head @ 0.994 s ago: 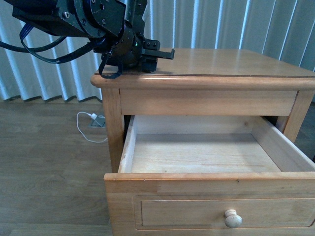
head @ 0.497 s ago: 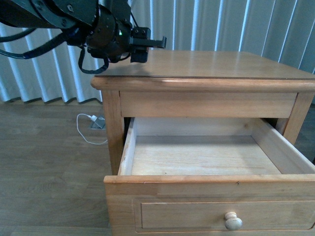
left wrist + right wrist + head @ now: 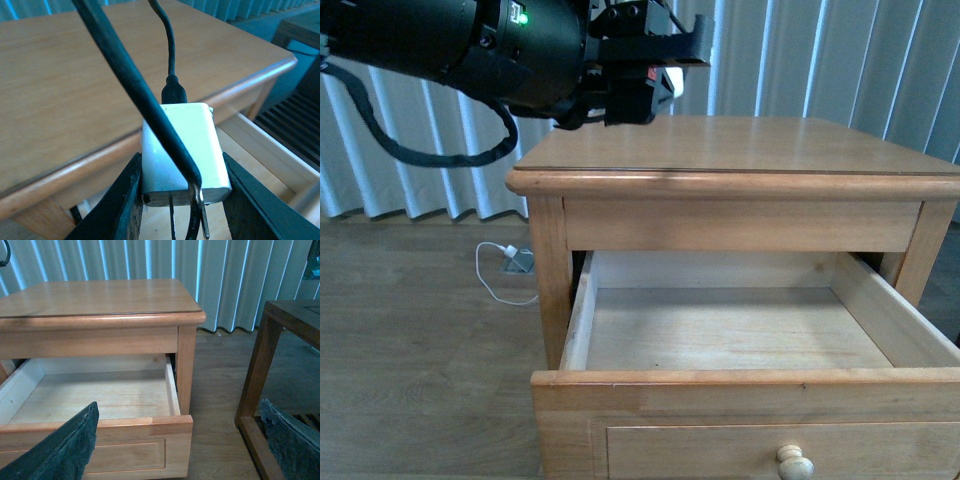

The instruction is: Put charger into drawer

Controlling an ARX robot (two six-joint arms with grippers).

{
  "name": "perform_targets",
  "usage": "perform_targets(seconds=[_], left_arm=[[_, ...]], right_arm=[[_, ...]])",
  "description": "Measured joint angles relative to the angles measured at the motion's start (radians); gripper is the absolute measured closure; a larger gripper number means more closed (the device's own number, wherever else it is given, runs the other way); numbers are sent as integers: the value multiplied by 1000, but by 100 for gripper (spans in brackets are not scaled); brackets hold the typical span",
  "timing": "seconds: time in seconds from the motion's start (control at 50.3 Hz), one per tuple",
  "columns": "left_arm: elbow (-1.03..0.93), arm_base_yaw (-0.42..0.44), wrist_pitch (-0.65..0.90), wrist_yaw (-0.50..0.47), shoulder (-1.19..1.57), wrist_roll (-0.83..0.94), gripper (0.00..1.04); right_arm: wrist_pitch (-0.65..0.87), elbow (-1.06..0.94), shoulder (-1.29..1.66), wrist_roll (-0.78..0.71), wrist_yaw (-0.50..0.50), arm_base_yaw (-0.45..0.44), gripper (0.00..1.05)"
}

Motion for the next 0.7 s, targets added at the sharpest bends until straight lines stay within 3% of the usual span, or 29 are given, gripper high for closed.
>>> perform_targets(seconds=[0.378,0.696], left_arm=[[-85,-95,-1,15,140,64,65],[74,-126,-40,-98,389,84,65]], right_arm=[[0,0,0,0,0,0,9],[0,0,0,0,0,0,9]])
